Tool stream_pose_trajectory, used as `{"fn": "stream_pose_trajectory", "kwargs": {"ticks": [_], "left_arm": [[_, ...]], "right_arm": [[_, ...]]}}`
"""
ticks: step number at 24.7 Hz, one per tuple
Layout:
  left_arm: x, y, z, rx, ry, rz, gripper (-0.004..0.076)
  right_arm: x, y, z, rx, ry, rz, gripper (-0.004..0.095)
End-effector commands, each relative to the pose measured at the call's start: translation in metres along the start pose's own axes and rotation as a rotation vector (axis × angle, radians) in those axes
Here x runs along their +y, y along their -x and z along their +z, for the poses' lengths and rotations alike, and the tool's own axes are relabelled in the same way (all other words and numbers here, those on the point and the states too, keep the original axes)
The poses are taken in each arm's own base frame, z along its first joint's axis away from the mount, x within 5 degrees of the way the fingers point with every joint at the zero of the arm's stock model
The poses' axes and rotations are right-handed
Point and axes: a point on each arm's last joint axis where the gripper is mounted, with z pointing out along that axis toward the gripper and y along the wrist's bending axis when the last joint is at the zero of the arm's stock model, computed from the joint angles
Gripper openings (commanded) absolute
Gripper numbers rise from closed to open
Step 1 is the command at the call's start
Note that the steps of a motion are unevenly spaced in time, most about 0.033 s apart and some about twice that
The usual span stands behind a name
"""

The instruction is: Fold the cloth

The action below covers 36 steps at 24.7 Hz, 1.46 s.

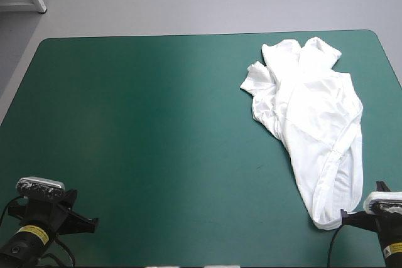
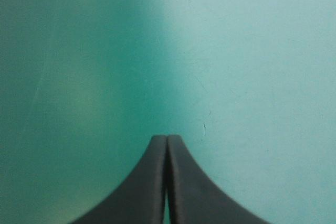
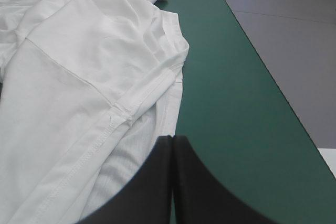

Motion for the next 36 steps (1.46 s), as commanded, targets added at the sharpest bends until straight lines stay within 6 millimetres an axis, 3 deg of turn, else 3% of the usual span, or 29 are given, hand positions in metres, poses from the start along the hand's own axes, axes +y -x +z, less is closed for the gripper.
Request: {"fn": "stream_pose_trajectory", "kwargs": {"ticks": [1,22,30,33,36], "left_arm": [[0.001,0.012,-0.004,-0.077,0.001,-0.005,-0.001],[0.001,0.012,-0.004,-0.079,-0.002,-0.005,-0.001],[-0.01,0.012,-0.005,-0.073,-0.121,-0.114,-0.001],[-0.011,0.013,-0.005,-0.077,-0.141,-0.133,-0.001],[-0.011,0.014,-0.005,-0.096,-0.134,-0.126,-0.001]], "right_arm": [[-0.002,0.014,-0.002,-0.09,-0.004,-0.015,-0.0018],[-0.002,0.017,-0.003,-0.116,-0.001,-0.013,-0.0018],[-0.002,0.013,-0.003,-0.07,-0.003,-0.006,-0.0016],[-0.004,0.021,-0.008,-0.092,-0.003,0.006,0.0058],[-0.008,0.033,-0.017,-0.122,-0.003,0.024,0.0233]]}}
